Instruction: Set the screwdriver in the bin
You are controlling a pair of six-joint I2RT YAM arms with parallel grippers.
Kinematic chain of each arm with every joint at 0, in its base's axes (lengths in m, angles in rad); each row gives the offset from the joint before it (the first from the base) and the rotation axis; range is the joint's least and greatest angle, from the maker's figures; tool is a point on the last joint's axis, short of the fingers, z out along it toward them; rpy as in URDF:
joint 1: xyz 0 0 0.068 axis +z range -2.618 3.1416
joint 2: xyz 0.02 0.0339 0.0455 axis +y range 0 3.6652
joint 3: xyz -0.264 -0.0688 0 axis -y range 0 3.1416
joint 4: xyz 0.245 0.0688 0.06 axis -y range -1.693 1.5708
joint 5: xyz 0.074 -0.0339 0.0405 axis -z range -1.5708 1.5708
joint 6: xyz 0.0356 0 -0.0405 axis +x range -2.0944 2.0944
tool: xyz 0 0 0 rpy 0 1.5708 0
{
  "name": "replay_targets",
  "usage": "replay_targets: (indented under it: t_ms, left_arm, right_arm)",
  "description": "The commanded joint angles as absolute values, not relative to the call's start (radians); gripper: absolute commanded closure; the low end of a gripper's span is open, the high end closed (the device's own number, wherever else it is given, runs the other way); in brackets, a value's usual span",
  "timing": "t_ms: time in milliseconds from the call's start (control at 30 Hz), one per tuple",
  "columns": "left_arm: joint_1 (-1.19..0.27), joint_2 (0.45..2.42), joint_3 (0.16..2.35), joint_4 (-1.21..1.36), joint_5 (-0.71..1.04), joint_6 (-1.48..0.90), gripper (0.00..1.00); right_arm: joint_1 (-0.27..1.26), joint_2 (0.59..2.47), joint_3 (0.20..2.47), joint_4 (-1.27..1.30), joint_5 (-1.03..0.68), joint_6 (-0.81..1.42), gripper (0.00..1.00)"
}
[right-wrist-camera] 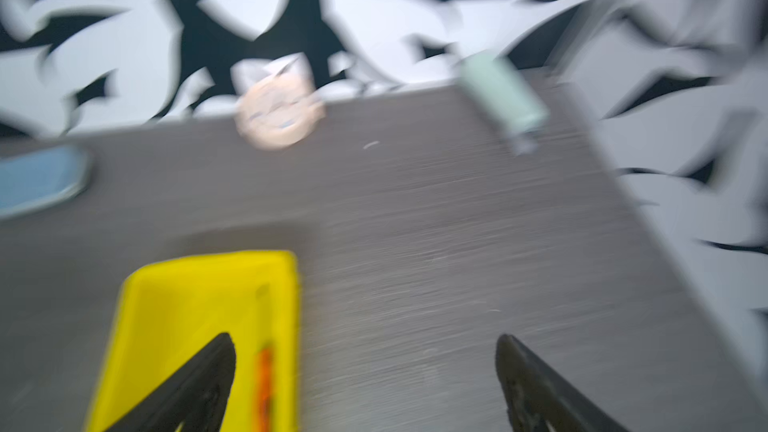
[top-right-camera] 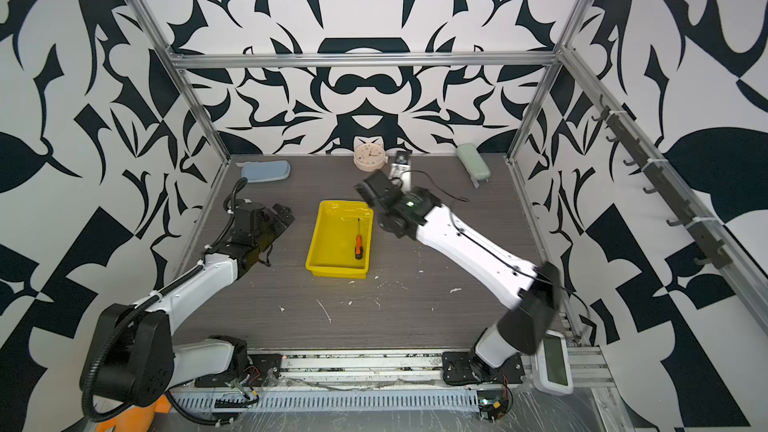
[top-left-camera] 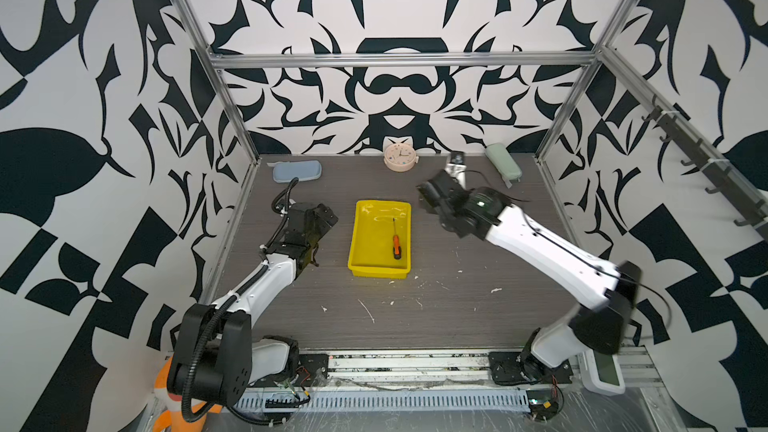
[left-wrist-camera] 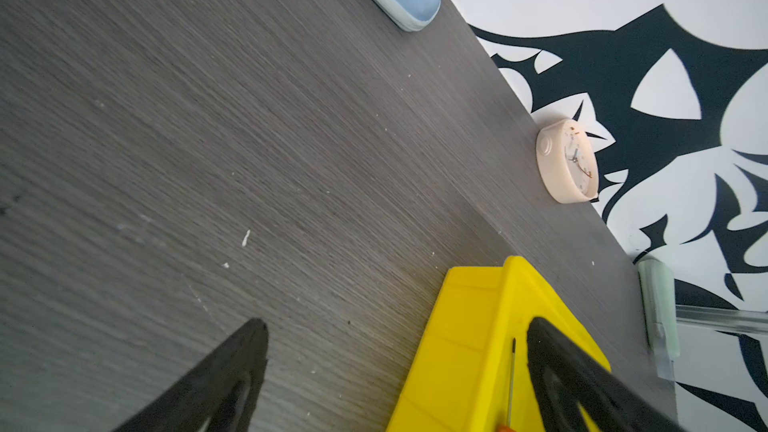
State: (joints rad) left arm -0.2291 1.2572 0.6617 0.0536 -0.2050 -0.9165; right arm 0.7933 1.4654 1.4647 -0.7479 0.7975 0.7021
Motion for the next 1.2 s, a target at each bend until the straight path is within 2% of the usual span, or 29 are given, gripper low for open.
replay_targets:
  t_ms: [0, 33, 100, 133, 200, 267, 300, 433, 600, 833, 900, 1000, 1067, 1167]
  left_arm:
    - [-0.224, 1.243, 0.663, 0.040, -0.213, -0.923, 0.00]
    - [-0.224, 1.243, 0.663, 0.040, -0.211, -0.925, 0.00]
    - [-0.222, 1.244, 0.664, 0.038, -0.213, -0.926, 0.00]
    - [-0.222, 1.243, 0.664, 0.036, -0.214, -0.926, 0.00]
    - [-0.222, 1.241, 0.660, 0.034, -0.221, -0.921, 0.00]
    - [-0.221, 1.235, 0.653, 0.028, -0.227, -0.922, 0.00]
    - [-0.219, 1.232, 0.652, 0.028, -0.227, -0.923, 0.00]
    - [-0.219, 1.221, 0.644, 0.041, -0.219, -0.923, 0.00]
    - [-0.219, 1.212, 0.633, 0.052, -0.227, -0.933, 0.00]
    - [-0.225, 1.156, 0.528, 0.268, -0.222, -0.883, 0.00]
    - [-0.226, 1.130, 0.513, 0.276, -0.275, -0.833, 0.00]
    - [-0.229, 1.089, 0.488, 0.309, -0.401, -0.723, 0.00]
    - [-0.229, 1.068, 0.467, 0.344, -0.462, -0.638, 0.00]
    - [-0.229, 1.064, 0.445, 0.424, -0.464, -0.494, 0.00]
  right_arm:
    - [0.752, 1.296, 1.117, -0.358, 1.060, 0.363, 0.00]
    - [0.734, 1.224, 0.903, -0.076, 1.060, 0.167, 0.00]
    - [0.670, 1.125, 0.561, 0.425, 0.918, -0.114, 0.00]
    - [0.630, 1.085, 0.423, 0.631, 0.829, -0.172, 0.00]
    - [0.547, 1.025, 0.188, 0.911, 0.675, -0.124, 0.00]
    - [0.489, 0.958, 0.160, 0.824, 0.713, 0.028, 0.00]
    - [0.475, 0.929, 0.167, 0.767, 0.719, 0.034, 0.00]
    - [0.429, 0.915, 0.184, 0.718, 0.606, -0.164, 0.00]
    - [0.346, 1.049, 0.168, 0.808, 0.508, -0.178, 0.00]
    - [0.248, 1.356, 0.196, 1.049, 0.399, -0.094, 0.00]
    - [0.209, 1.436, 0.209, 1.097, 0.330, -0.074, 0.00]
    - [0.120, 1.593, 0.242, 1.203, 0.129, -0.042, 0.00]
    - [0.108, 1.537, 0.279, 1.032, 0.105, -0.036, 0.00]
    - [0.103, 1.559, 0.327, 0.978, 0.074, -0.056, 0.00]
